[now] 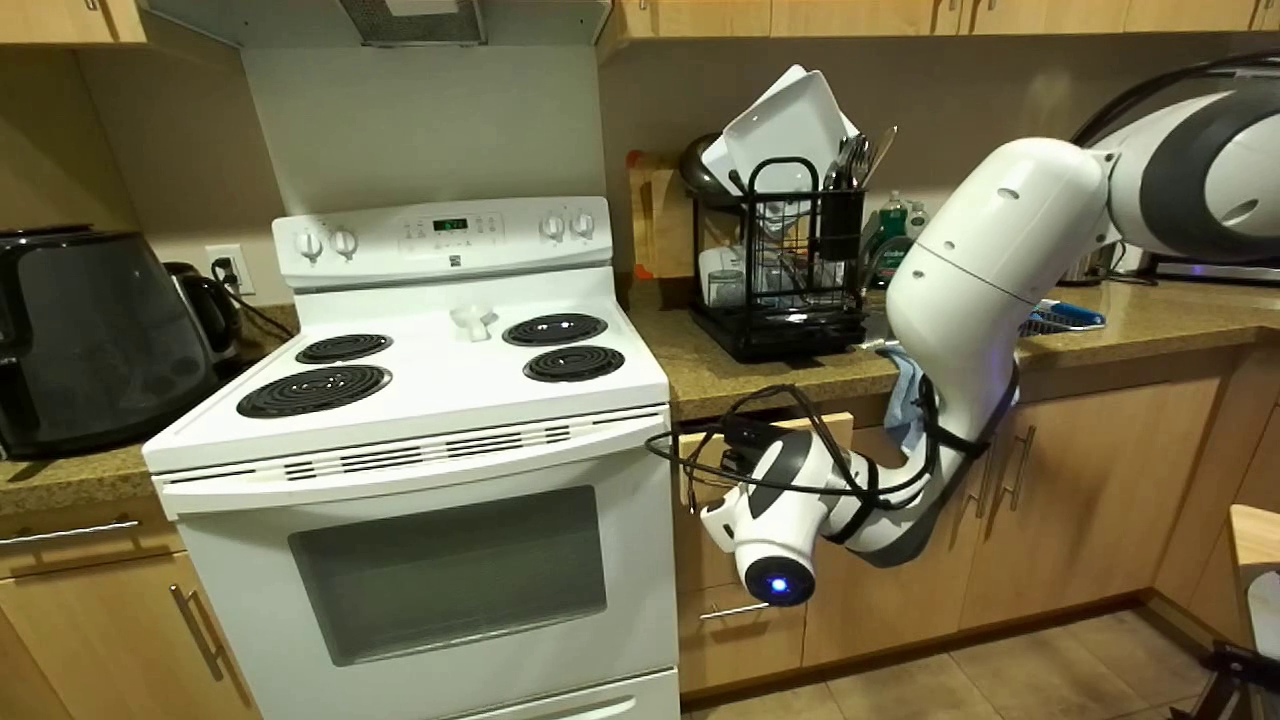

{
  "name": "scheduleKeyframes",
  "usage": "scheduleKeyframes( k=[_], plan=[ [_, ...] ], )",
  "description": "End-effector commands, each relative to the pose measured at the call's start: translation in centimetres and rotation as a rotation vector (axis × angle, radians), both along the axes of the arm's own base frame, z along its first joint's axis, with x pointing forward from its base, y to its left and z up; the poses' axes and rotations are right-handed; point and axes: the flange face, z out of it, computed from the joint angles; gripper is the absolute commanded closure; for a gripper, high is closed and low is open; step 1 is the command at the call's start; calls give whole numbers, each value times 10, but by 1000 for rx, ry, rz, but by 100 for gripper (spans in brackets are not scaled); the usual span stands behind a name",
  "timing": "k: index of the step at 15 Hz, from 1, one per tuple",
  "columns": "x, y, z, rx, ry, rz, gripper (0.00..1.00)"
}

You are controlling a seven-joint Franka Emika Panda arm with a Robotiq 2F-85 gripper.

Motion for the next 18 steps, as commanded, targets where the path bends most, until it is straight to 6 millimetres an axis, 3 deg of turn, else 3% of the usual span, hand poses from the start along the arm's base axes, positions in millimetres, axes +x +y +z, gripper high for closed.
scheduleKeyframes(
  k=[1,11,15,18],
  plan=[
    [5,-27,-3,-95,7,14,100],
    [8,-70,-10,-300,-38,-11,100],
    [5,-72,-13,-326,-27,-26,100],
    [-15,-57,-11,-260,-4,25,100]
  ],
)
